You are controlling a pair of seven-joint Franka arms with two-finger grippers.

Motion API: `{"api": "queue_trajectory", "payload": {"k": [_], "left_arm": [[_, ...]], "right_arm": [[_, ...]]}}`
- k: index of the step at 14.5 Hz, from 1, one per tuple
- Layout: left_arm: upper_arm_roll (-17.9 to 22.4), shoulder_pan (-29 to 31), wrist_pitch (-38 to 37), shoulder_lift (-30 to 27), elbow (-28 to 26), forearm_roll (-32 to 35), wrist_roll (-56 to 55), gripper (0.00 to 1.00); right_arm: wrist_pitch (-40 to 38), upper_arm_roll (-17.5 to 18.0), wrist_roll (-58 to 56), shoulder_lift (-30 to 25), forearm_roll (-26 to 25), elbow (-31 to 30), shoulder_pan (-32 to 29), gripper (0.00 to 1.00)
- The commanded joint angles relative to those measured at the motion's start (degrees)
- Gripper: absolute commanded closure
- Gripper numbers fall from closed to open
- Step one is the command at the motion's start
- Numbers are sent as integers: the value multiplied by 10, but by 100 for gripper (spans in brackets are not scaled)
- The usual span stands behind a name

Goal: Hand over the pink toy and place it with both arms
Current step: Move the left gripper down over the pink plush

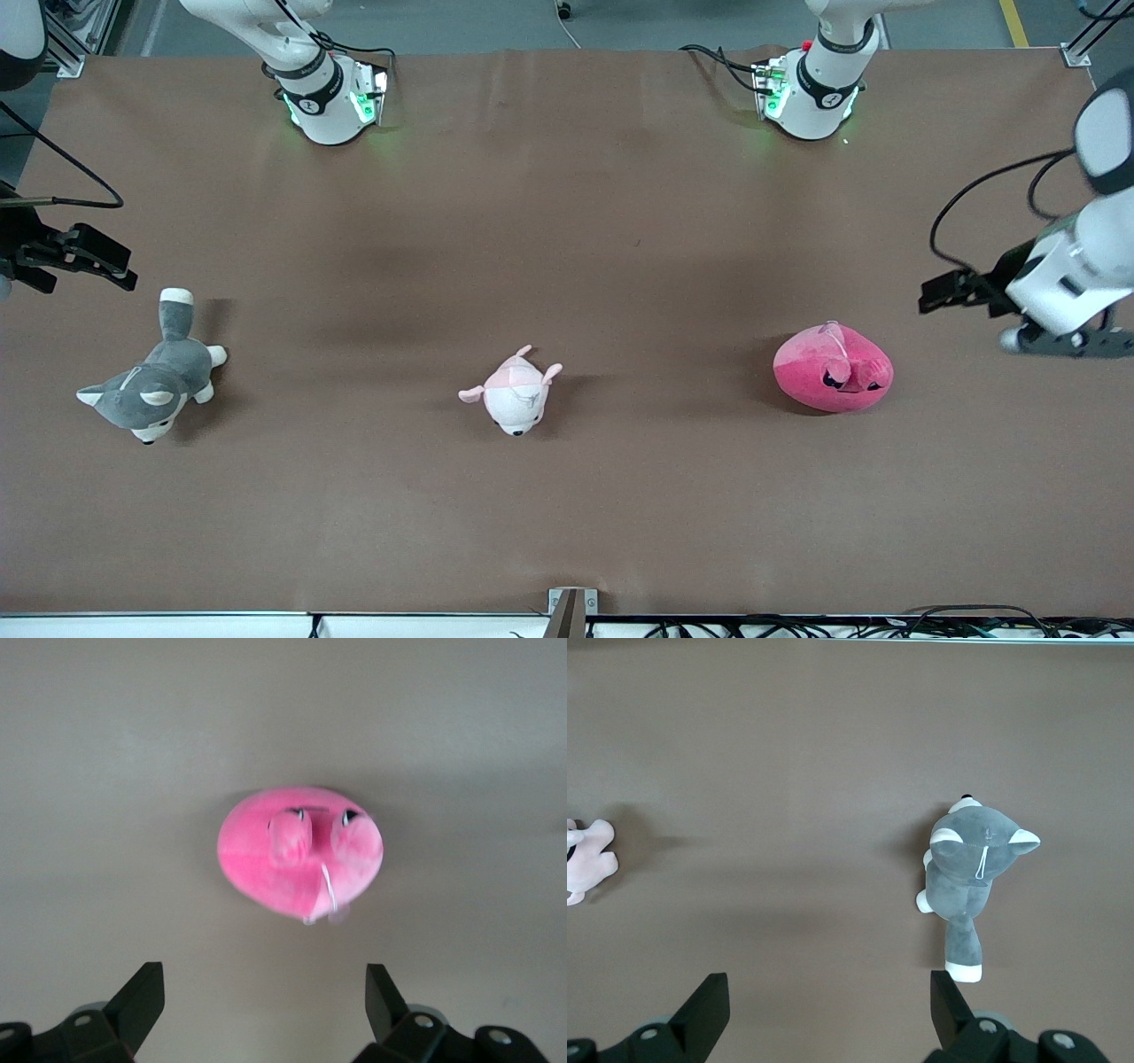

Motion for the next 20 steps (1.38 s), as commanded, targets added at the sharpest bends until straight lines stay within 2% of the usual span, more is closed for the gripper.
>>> {"api": "queue_trajectory", "payload": {"k": [1,6,12,13,15,17,18,20], "left_arm": [[0,-19,54,32,-19,6,-21,0],[1,-27,124,99,-18,15,-40,0],[2,-20,141,123,-15,15,-40,0],[3,-19,141,127,-14,15,-41,3],[4,-18,141,129,-14,13,-42,15],[4,-15,141,129,-15,13,-61,32],[4,-15,141,129,-16,13,-69,44],[4,-19,141,132,-16,14,-87,83]], "right_arm": [[-3,-1,-6,-10,-9,-8,4,0],[-1,0,-5,-9,-7,-8,14,0],[2,-1,-5,-4,-9,-7,18,0],[0,-2,-5,-4,-9,-8,16,0],[-1,-2,-6,-2,-9,-11,16,0],[-5,-2,-5,3,-9,-11,22,0],[-4,-1,-5,3,-9,-10,23,0],[-6,-1,-5,0,-9,-9,23,0]]}}
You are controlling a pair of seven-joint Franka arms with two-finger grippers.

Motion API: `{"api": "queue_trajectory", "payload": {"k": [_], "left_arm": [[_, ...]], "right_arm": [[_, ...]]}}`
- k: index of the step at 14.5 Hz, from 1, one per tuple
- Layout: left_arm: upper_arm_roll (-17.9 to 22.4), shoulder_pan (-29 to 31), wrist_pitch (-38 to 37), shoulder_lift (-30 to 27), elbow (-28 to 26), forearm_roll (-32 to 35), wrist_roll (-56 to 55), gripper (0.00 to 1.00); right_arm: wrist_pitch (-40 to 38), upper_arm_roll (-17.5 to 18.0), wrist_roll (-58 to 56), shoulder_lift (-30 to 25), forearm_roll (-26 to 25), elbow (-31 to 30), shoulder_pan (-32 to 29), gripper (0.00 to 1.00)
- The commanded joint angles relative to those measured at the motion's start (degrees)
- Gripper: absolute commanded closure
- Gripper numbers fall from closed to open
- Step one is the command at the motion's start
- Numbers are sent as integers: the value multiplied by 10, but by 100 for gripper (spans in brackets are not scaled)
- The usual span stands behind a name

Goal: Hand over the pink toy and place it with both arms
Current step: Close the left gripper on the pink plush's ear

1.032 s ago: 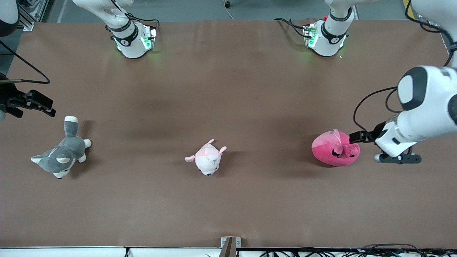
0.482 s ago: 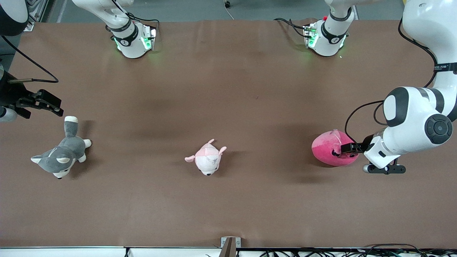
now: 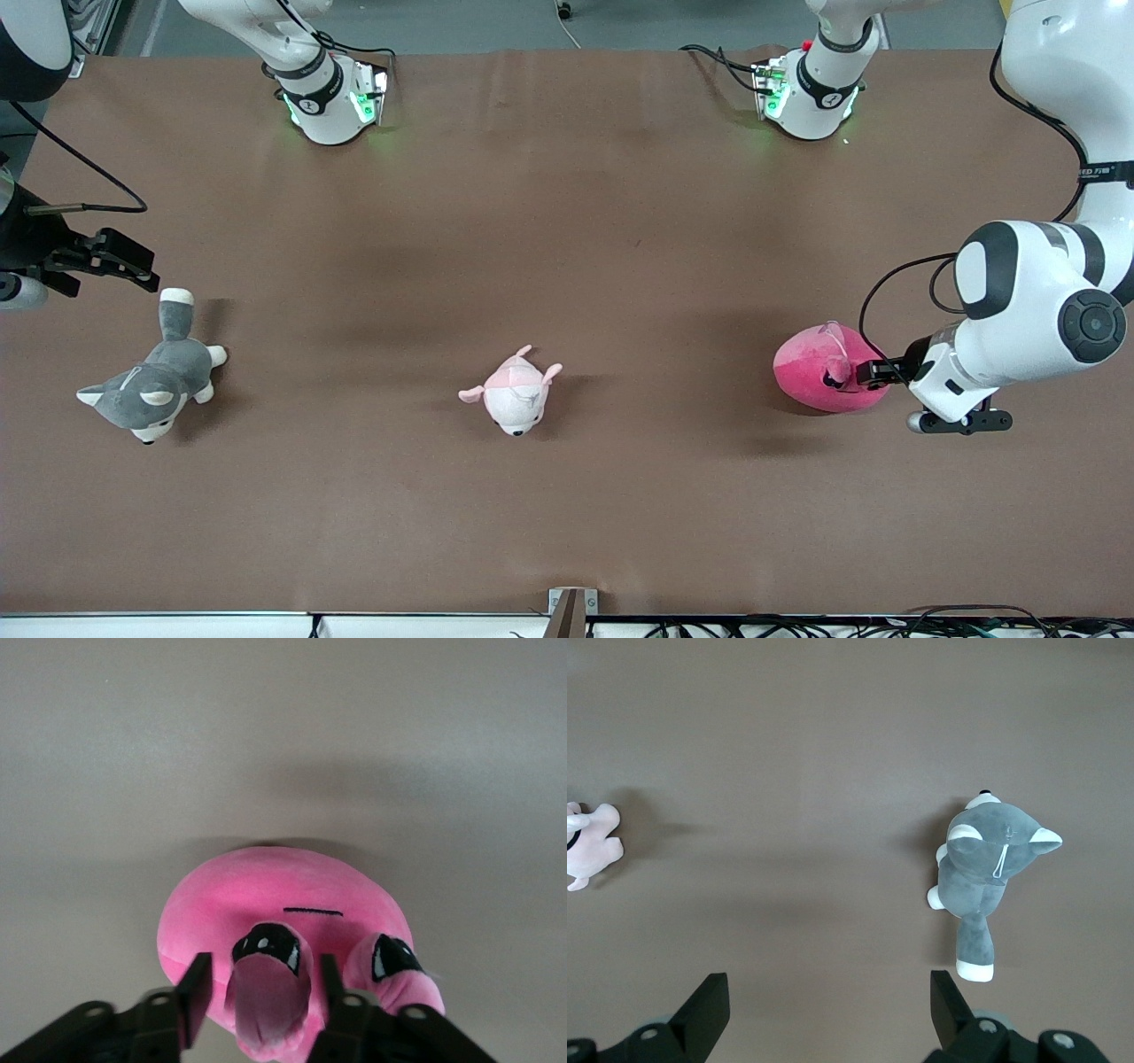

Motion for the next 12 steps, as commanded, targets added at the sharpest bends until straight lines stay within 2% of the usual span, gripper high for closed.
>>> {"api": "queue_trajectory", "payload": {"k": [1,2,7,9,12], "left_arm": [[-1,-4,4,4,4,11,-31,96],[-1,-6,4,3,5,10,-40,100],[-9,-12,-4,-16,16,5,-80,100],[-27,-17,-10,-31,24,3,-110,100],[-81,-17,-13,-42,46,3,-192,100]], "right_arm": [[-1,0,-4,-9,-9,-6,2,0],[0,0,-4,-9,-9,-6,1,0],[4,0,-4,-6,-9,-5,-1,0],[6,0,-4,-5,-10,-4,-1,0],[5,-1,-4,-6,-10,-3,-7,0]]}}
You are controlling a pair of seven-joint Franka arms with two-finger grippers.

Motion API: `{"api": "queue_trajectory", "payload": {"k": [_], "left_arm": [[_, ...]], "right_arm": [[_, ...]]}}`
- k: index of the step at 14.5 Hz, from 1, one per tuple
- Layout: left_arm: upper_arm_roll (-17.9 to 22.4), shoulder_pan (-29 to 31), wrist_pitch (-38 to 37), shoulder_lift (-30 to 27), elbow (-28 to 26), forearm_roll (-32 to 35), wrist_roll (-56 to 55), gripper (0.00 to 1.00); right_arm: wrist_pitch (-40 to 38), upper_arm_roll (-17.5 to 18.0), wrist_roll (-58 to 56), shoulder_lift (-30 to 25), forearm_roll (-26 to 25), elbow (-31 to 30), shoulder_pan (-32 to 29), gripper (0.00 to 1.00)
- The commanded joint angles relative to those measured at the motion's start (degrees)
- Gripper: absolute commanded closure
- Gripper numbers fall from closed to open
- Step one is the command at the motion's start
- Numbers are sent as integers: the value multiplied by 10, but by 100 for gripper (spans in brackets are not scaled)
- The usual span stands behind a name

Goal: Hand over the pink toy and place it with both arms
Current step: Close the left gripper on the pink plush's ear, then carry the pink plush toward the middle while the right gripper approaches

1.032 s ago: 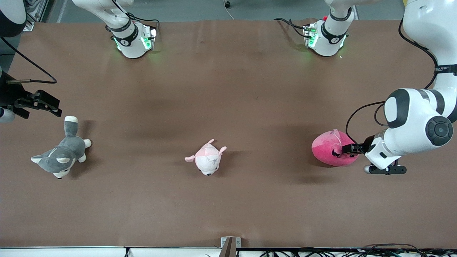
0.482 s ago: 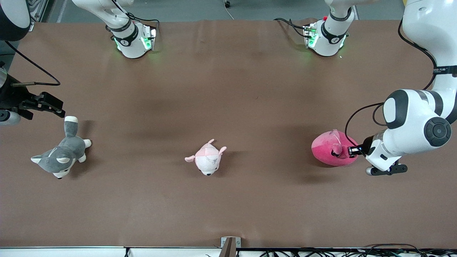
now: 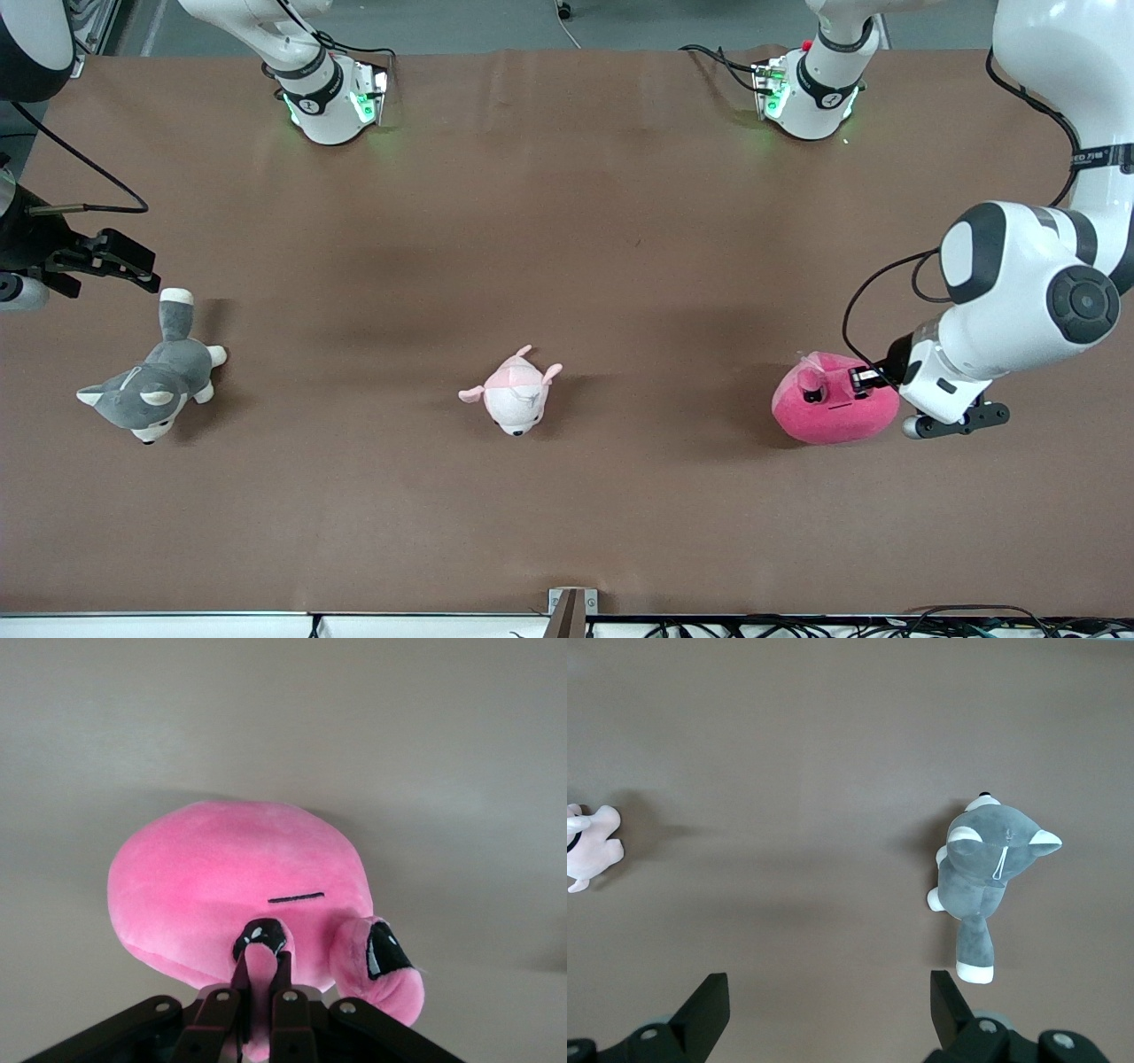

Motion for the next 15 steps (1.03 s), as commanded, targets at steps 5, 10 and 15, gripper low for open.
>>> {"api": "queue_trajectory", "payload": {"k": [5,10,15], "left_arm": [[-132,-7,-18,-20,85,3,-186,100],[-170,-100,-10,-16,113,7,-302,100],[-166,-216,128,-3,114,10,-390,100]], "right_arm": [[4,1,1,-4,-10,-3,-3,0],[5,0,-4,2,-11,-2,-8,0],[6,3,-2,18,36,-2,3,0]]}}
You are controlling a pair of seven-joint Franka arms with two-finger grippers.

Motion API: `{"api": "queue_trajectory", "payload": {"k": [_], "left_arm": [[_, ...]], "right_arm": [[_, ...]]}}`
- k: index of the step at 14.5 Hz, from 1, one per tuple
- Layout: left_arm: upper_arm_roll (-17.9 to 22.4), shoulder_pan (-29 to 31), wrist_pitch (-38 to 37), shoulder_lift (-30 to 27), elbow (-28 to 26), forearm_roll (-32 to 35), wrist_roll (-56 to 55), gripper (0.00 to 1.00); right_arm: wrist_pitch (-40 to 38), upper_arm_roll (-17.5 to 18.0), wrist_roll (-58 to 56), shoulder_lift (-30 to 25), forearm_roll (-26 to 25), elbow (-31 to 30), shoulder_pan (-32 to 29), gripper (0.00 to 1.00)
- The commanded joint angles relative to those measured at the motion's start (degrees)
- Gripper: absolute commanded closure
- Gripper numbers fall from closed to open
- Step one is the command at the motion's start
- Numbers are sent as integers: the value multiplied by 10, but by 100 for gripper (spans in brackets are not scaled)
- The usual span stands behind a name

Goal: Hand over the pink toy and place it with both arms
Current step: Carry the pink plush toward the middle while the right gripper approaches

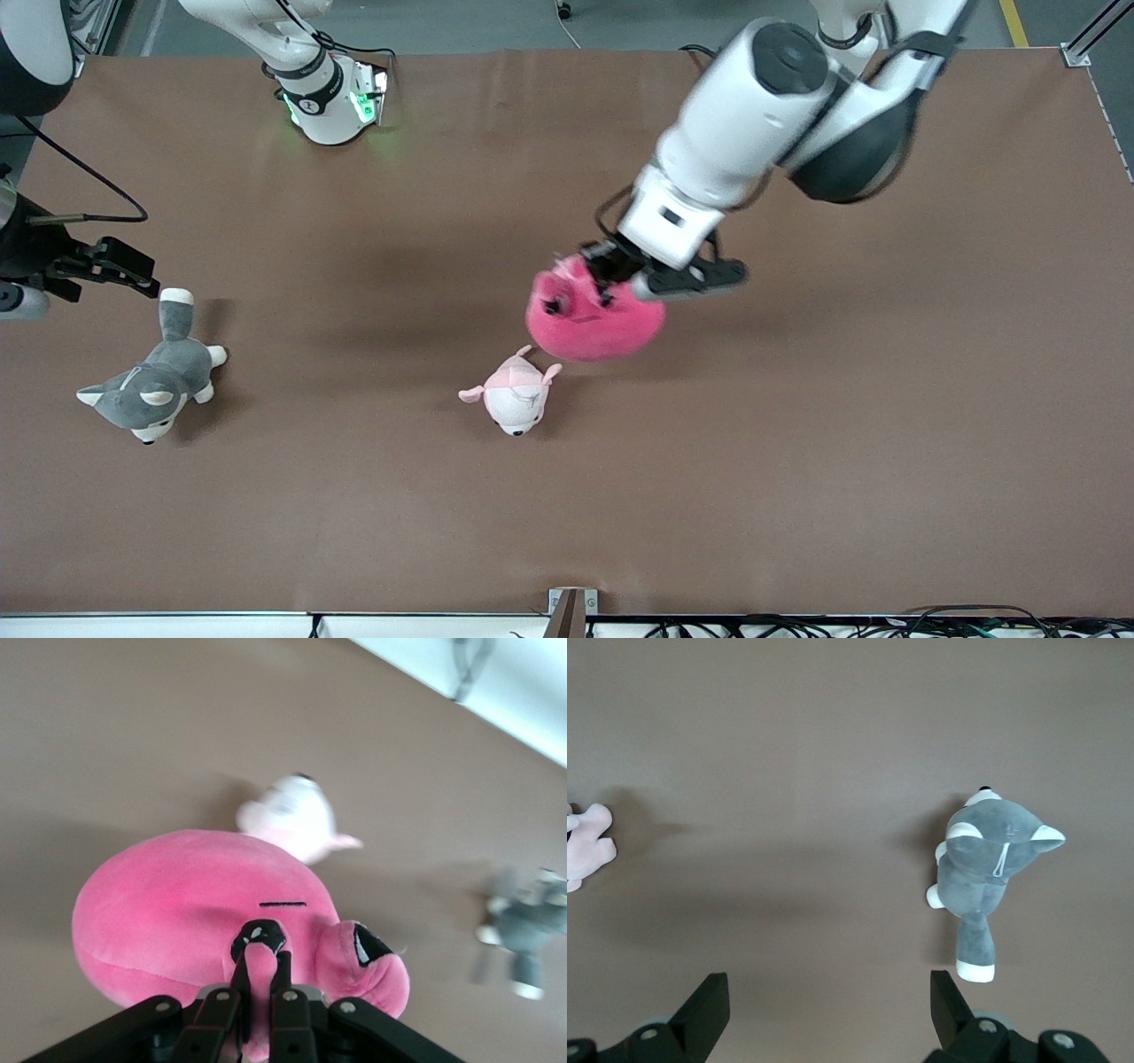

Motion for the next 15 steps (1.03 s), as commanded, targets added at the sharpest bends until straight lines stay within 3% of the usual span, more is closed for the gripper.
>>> {"api": "queue_trajectory", "payload": {"k": [1,4,9,15], "left_arm": [[6,-43,66,22,14,10,-19,100],[7,-77,111,43,15,11,-20,100],[7,-84,114,42,14,11,-20,100],[8,-84,114,42,13,12,-22,100]], "right_arm": [[6,5,0,4,49,-1,13,0],[7,5,2,8,98,10,50,0],[-2,5,9,7,236,22,68,0],[3,5,80,21,240,20,128,2]]}}
